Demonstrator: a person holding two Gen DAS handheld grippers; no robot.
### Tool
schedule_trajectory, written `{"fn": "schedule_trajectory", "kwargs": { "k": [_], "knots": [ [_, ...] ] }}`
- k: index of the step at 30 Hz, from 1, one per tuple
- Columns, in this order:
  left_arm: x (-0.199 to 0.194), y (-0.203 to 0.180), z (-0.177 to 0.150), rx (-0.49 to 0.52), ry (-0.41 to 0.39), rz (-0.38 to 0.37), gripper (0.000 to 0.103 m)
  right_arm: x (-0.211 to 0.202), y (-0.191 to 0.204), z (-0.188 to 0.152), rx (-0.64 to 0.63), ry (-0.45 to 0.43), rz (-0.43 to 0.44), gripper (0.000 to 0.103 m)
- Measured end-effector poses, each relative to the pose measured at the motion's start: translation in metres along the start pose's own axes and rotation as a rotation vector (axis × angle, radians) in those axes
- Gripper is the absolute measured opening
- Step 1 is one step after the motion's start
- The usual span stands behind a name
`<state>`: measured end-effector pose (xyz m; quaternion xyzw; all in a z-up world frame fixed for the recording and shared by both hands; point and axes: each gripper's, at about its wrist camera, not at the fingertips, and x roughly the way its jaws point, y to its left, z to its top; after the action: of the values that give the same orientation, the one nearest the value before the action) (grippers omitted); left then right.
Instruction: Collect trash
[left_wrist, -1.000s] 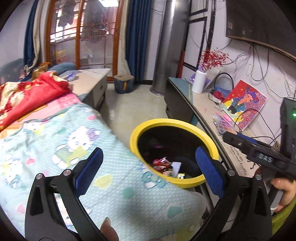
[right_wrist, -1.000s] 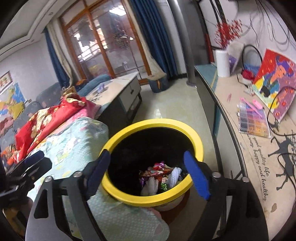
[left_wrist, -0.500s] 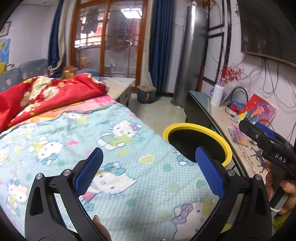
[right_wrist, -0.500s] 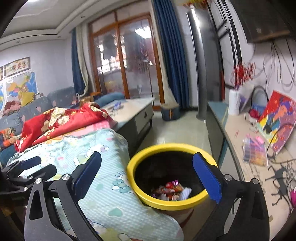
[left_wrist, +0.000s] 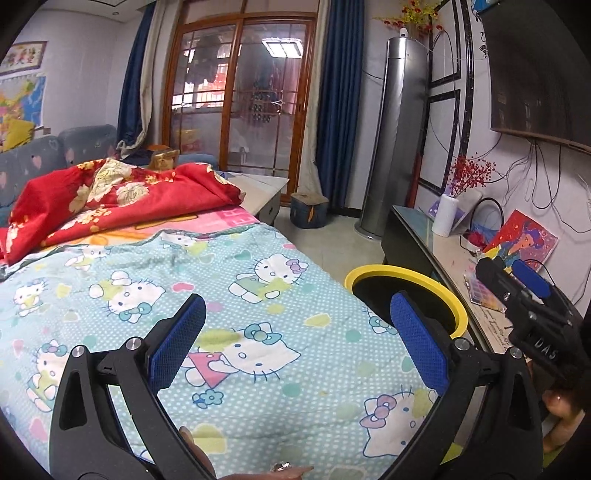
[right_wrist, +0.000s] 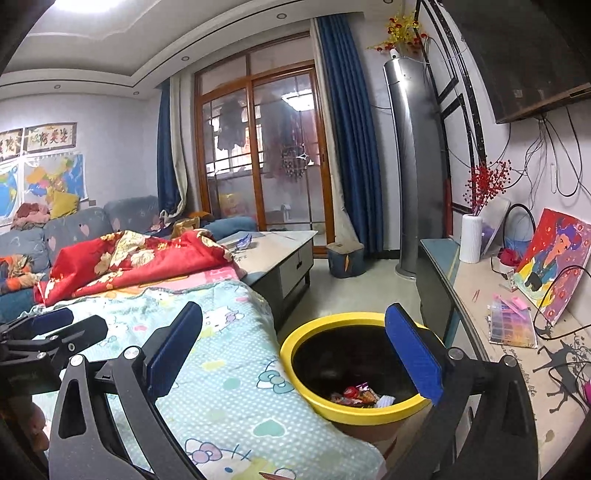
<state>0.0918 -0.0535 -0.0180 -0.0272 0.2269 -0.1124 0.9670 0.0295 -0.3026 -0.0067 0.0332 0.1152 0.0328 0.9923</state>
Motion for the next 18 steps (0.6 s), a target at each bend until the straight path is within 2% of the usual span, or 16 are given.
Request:
{"fn": "schedule_trajectory", "kwargs": {
  "k": [18],
  "knots": [
    [-0.0007,-0.0013,-0.0020,-0.005,0.000,-0.001,0.092,0.0057,0.0047,-0.0058,-0.007,0.021,-0.010,0.096]
  ]
}}
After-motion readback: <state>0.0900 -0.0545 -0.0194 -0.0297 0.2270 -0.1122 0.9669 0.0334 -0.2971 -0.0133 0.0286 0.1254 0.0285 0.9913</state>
